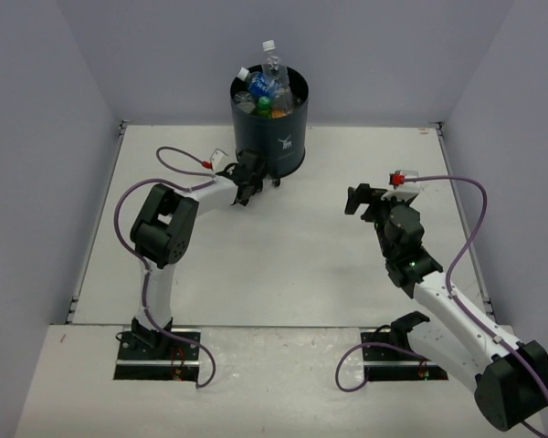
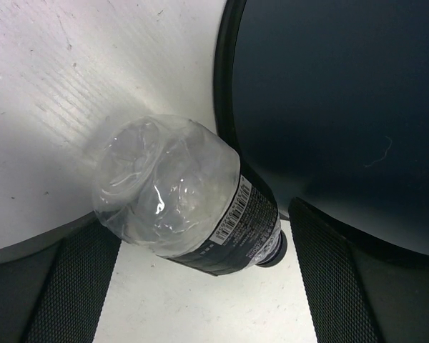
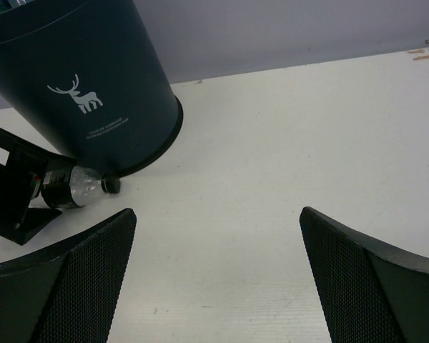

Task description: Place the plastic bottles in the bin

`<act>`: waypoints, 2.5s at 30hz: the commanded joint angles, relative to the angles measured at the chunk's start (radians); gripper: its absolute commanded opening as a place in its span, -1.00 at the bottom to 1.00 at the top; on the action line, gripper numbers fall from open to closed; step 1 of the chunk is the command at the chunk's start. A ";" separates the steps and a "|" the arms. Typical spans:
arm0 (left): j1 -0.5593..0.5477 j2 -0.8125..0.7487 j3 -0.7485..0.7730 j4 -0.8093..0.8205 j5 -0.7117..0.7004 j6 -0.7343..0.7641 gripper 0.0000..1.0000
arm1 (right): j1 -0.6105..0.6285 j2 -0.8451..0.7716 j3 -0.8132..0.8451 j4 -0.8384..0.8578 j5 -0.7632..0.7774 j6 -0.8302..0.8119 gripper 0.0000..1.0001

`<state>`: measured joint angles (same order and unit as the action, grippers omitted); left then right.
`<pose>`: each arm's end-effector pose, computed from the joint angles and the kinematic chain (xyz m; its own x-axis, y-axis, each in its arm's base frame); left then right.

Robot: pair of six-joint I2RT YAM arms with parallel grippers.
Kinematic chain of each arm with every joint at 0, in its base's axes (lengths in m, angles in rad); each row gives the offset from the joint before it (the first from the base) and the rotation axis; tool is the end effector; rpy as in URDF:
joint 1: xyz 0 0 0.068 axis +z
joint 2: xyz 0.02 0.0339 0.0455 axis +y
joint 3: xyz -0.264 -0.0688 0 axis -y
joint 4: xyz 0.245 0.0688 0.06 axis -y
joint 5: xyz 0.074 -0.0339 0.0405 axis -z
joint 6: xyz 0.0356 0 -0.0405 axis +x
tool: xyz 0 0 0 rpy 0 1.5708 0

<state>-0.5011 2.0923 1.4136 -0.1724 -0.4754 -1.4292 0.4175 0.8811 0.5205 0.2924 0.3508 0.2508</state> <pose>0.4021 -0.2017 0.1559 -0.2540 -0.8645 -0.4338 -0.6300 0.4881 -0.6040 0.1966 0.0738 0.2795 -0.0771 0.2208 -0.9723 -0.0498 0.9731 0.2249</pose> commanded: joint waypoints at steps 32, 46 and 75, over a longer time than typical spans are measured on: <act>-0.017 -0.781 -0.389 0.614 -0.335 0.779 -0.72 | -0.006 -0.072 -0.036 0.023 0.035 0.015 0.97; 0.079 -0.281 0.209 0.863 0.192 1.444 -0.59 | -0.007 -0.043 -0.017 0.005 0.037 -0.025 0.98; 0.158 -0.078 0.231 0.717 0.378 1.509 -0.08 | -0.011 0.025 0.003 0.006 0.032 -0.047 0.97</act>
<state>-0.3538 2.0029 1.6299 0.5432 -0.0597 0.0457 0.4110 0.8952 0.4885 0.2767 0.3573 0.2153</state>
